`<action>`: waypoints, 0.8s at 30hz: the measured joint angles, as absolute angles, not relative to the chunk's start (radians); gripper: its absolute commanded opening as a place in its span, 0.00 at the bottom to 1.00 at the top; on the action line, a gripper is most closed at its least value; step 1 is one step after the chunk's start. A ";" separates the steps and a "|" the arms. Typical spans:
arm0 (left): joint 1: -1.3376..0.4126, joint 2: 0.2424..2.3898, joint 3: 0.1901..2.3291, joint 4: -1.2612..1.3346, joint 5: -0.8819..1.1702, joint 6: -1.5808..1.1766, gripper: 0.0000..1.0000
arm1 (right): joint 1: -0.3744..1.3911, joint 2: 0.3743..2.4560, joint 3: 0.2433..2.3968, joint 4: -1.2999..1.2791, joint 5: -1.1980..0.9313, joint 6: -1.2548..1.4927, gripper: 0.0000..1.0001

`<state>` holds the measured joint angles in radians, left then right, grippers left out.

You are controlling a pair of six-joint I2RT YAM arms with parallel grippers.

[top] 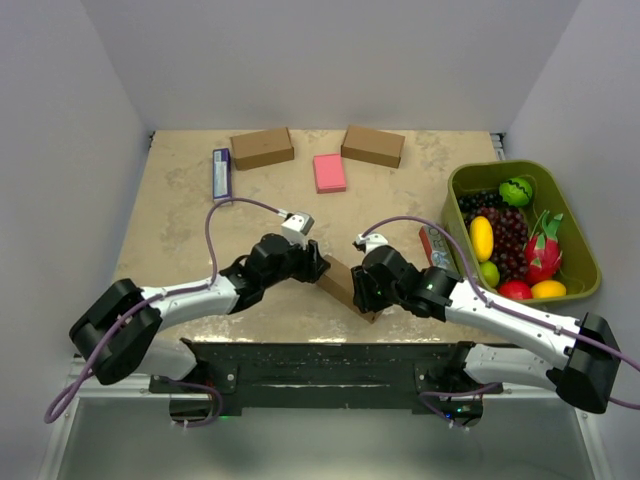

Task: Fold the paper box

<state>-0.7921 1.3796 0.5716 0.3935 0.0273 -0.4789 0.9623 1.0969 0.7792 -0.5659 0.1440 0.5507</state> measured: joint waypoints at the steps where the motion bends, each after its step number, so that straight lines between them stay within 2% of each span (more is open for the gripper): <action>1: -0.792 1.370 0.572 0.377 0.025 -0.478 0.53 | 0.962 1.097 0.779 -0.565 0.144 0.552 0.39; 5: -0.788 1.315 0.572 0.290 0.002 -0.474 0.59 | 0.962 1.097 0.779 -0.561 0.145 0.558 0.39; 12: -0.760 1.286 0.594 0.204 -0.007 -0.460 0.59 | 0.962 1.098 0.779 -0.561 0.146 0.558 0.39; 24: -0.707 1.269 0.553 0.256 0.068 -0.495 0.49 | 0.962 1.098 0.779 -0.561 0.146 0.558 0.39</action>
<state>-0.7067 1.2694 0.5529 0.2562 0.0681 -0.4946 0.9623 1.0977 0.7792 -0.5610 0.1455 0.5575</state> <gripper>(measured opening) 0.523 0.386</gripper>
